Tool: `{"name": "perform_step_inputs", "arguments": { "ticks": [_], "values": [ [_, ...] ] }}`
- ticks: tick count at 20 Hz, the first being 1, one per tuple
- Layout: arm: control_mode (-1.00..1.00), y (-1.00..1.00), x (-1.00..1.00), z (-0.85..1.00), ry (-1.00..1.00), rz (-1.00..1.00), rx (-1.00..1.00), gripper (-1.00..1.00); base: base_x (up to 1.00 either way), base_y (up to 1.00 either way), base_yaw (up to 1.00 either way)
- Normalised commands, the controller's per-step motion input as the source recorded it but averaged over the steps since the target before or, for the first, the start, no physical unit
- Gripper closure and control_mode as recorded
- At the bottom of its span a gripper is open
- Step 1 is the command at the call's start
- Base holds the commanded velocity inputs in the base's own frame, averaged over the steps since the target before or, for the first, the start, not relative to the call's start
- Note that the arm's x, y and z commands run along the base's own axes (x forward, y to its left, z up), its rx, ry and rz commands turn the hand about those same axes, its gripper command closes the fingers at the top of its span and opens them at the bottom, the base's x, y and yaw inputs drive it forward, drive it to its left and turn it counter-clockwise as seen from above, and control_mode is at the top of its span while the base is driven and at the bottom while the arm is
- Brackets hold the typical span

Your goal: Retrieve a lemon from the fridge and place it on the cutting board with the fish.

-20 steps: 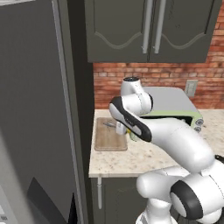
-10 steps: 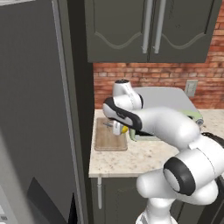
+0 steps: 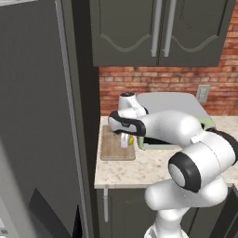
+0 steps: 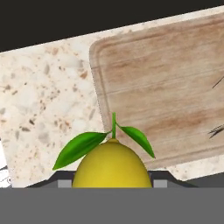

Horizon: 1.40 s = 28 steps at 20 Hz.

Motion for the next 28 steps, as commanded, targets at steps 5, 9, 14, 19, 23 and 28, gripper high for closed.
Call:
{"name": "perform_step_inputs", "arguments": {
  "ticks": [5,9,14,19,23,28],
  "values": [
    [-1.00,0.00,0.25,-0.35,-0.11,0.05,0.00,1.00,0.00,0.00,0.00],
    [-1.00,0.00,0.23,-0.31,-0.07,0.01,0.00,1.00,0.00,0.00,0.00],
    [-1.00,0.00,0.25,-0.19,-0.03,0.00,0.00,1.00,0.00,0.00,0.00],
    [-1.00,0.00,0.33,-0.05,0.00,0.00,0.00,1.00,0.00,0.00,0.00],
    [-1.00,0.00,0.23,-0.14,-0.03,0.00,0.00,1.00,0.00,0.00,0.00],
    [-1.00,0.00,0.14,-0.20,-0.02,0.00,0.00,1.00,0.00,0.00,0.00]
  ]
}}
